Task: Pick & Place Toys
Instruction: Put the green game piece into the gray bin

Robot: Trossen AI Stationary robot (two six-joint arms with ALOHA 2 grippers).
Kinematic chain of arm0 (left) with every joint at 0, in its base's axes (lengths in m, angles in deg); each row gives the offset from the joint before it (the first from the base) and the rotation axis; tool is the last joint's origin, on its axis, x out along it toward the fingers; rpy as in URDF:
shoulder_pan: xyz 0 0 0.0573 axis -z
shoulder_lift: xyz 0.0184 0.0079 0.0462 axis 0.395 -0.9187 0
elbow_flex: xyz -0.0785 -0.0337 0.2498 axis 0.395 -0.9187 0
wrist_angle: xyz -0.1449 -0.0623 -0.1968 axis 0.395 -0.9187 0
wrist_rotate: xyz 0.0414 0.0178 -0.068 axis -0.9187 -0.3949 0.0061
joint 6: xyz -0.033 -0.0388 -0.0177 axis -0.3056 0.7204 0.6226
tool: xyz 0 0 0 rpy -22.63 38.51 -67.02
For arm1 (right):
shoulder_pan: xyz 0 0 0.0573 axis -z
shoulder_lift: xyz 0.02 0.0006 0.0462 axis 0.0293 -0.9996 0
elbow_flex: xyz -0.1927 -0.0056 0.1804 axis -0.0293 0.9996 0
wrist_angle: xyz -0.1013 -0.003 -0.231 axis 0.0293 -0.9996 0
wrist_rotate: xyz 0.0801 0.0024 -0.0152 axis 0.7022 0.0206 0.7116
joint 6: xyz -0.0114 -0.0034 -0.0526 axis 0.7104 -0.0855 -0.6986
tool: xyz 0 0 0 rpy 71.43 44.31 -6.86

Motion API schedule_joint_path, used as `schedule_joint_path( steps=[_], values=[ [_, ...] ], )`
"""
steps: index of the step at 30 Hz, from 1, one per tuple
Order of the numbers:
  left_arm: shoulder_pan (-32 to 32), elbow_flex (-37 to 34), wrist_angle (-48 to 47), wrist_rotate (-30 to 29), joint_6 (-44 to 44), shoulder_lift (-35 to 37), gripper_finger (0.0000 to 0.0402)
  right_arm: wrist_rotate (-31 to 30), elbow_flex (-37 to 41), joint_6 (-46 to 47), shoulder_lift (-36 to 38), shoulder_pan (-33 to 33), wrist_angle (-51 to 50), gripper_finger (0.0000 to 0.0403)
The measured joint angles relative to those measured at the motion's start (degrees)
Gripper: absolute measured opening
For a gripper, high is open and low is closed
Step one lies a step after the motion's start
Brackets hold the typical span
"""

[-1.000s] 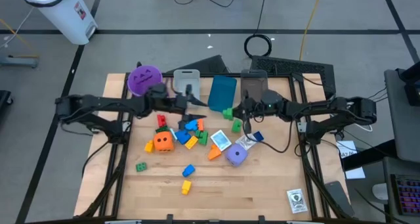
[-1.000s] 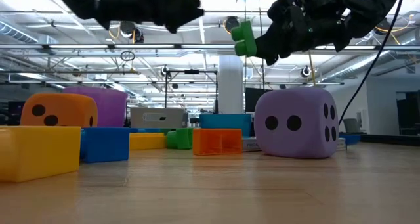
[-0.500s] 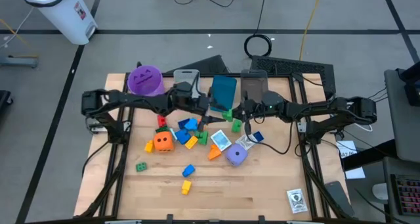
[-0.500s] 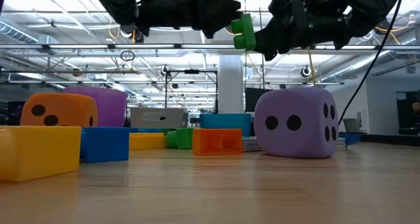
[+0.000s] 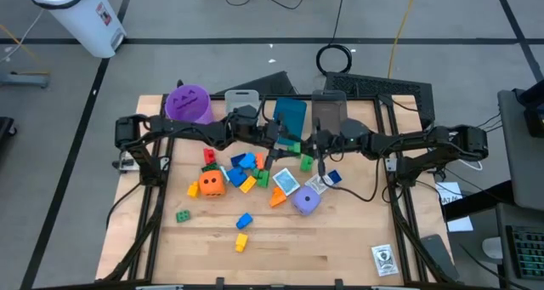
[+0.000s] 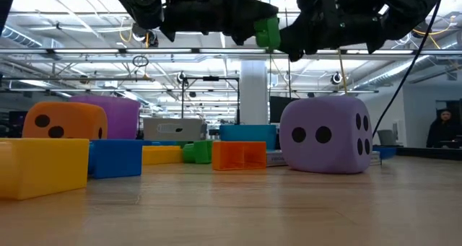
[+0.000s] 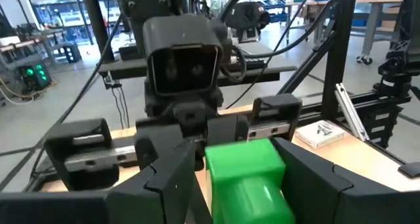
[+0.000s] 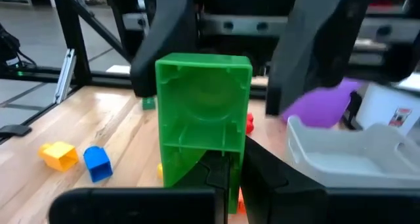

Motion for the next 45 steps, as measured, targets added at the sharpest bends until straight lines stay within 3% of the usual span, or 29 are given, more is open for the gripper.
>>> schedule_joint_path(
  steps=[12,18,23,31,37,45],
  values=[
    [0.0,0.0,-1.0,-3.0,-0.6,-0.2,0.0207,-0.4,0.0,-1.2,0.0,0.1,2.1,0.0013],
    [0.5,0.0,-0.7,-3.1,-2.8,-0.2,0.0171,-0.1,0.0,-0.9,0.0,0.1,2.1,0.0019],
    [0.6,0.0,-0.7,-3.2,-3.2,-0.2,0.0145,0.4,0.0,1.7,0.1,0.3,1.7,0.004],
    [0.5,0.0,-0.7,-3.3,-5.9,0.0,0.0164,1.3,0.0,1.7,0.2,0.8,1.6,0.0096],
    [0.3,-0.1,-1.3,-3.5,-6.2,2.1,0.0147,1.0,-0.1,0.1,3.3,1.5,-0.7,0.0133],
    [0.3,-0.1,-12.1,-4.4,-9.9,10.5,0.0158,0.9,0.0,-2.3,10.4,4.4,-6.9,0.0146]
  ],
)
